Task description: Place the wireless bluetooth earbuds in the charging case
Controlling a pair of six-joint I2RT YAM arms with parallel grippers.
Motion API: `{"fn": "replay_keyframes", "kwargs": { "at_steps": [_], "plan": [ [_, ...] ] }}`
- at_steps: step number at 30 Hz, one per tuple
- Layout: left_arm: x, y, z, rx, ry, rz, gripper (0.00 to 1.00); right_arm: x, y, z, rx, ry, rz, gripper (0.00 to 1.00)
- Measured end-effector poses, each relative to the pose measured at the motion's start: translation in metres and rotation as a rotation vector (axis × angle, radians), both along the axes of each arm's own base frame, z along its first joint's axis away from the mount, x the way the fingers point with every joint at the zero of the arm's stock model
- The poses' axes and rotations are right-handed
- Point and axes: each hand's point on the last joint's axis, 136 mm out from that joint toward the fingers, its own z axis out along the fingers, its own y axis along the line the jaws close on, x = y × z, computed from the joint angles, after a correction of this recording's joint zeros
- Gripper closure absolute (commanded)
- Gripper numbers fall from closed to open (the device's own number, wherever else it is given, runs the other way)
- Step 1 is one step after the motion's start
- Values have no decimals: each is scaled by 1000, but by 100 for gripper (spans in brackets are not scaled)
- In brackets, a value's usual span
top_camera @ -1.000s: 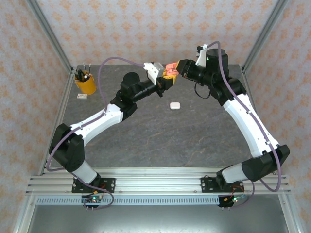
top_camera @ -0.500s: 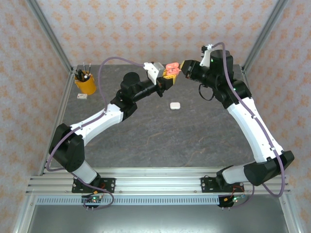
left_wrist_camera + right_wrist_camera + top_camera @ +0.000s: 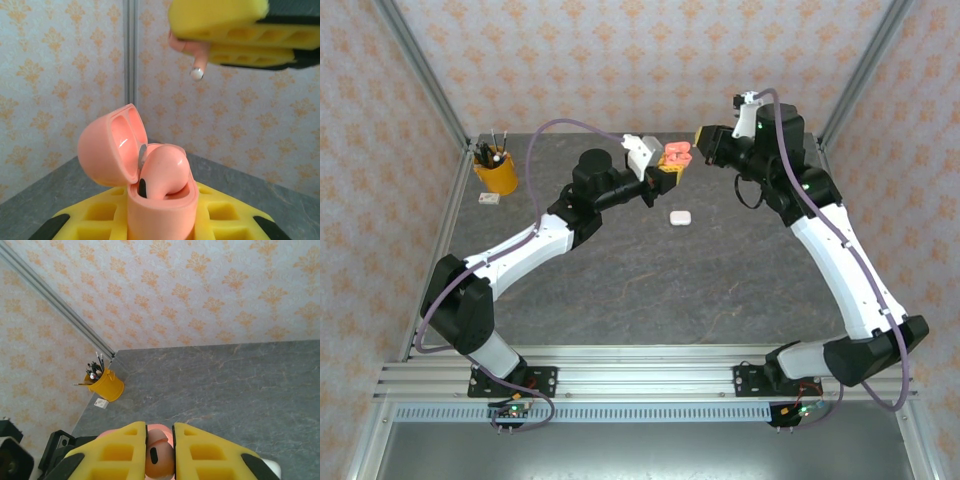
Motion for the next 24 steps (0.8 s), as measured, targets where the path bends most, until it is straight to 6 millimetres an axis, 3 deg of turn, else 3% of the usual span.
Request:
{"fn": "replay_keyframes", "kwargs": {
  "at_steps": [24],
  "plan": [
    [-6, 4, -8, 45, 57, -96, 100, -9, 6, -21, -201, -81, 131, 86]
  ]
}}
